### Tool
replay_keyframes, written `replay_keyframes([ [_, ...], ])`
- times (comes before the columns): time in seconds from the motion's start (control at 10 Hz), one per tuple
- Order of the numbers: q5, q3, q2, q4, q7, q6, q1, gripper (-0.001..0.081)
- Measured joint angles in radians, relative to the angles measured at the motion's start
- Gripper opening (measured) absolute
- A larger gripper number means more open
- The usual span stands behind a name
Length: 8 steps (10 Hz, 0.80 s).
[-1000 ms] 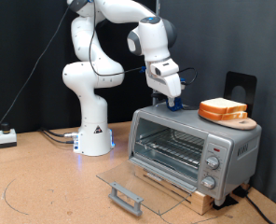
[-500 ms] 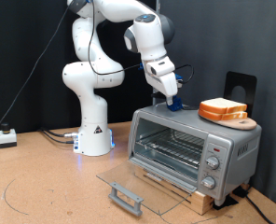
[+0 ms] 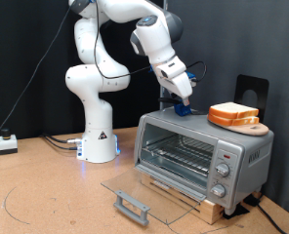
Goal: Make a piece of toast with the oven
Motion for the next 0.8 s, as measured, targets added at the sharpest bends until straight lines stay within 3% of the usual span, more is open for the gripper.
replay_keyframes([
  [0.6, 0.128, 0.169, 0.041, -0.024, 0.016, 0.136, 0.004, 0.0809],
  [0.8, 0.168, 0.203, 0.065, -0.019, 0.023, 0.17, 0.004, 0.0809],
])
